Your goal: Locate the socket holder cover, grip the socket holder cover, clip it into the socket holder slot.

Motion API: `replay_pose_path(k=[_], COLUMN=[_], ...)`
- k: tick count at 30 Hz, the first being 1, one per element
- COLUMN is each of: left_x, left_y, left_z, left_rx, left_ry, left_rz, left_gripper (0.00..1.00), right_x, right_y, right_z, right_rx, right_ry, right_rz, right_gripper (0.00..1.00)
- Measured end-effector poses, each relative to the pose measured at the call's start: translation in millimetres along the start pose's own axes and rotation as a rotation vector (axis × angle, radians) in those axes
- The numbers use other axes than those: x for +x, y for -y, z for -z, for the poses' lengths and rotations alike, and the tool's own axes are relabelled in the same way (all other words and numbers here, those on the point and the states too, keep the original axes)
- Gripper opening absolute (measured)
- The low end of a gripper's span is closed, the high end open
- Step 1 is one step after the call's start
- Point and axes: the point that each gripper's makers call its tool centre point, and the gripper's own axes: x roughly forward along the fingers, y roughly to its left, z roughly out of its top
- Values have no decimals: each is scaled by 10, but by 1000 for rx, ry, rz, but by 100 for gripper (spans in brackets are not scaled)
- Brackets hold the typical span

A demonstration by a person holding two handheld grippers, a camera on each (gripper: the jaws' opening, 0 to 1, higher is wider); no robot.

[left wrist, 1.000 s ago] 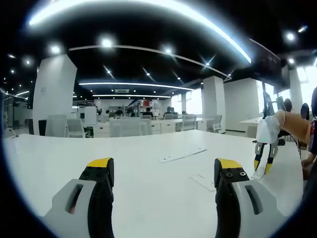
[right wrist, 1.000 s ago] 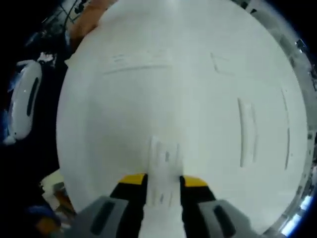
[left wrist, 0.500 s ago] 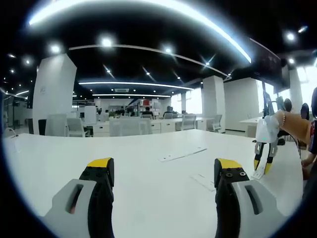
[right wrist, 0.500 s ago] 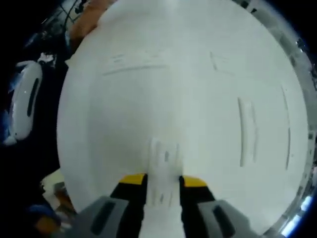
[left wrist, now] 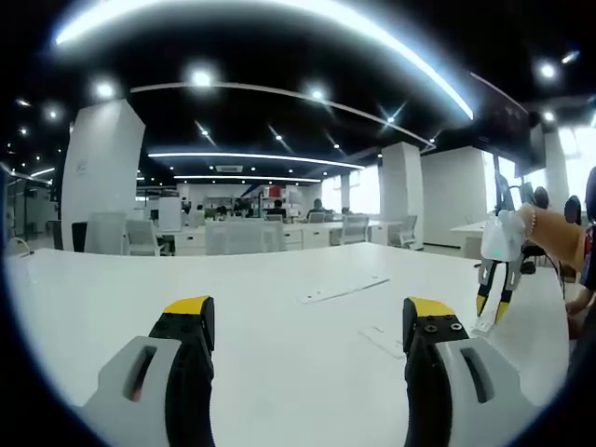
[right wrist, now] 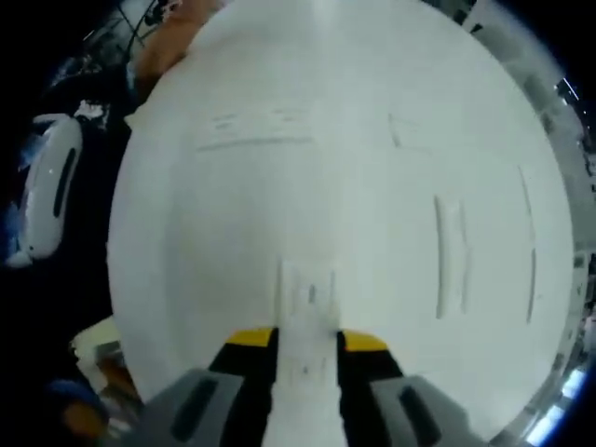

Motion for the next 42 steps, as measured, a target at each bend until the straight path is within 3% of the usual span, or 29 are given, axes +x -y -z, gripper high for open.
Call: replay_pose_path(k=[11,27,42], left_x=[-14,-17,-30], left_y=[8,5,-26], left_z=[-22,-2,1], left_rx=[-3,-2,-4], left_ry=[8,3,2], left_rz=[3,-1,-6], left_gripper=[82,82,82], right_x=[-184,-240,-241], right_y=[65,277,681], right_z=[9,310,607], right_rx=[-23,-96,-86], right_ry=[13,-4,-51], right_rz=[24,3,31], right_gripper=[26,26,26])
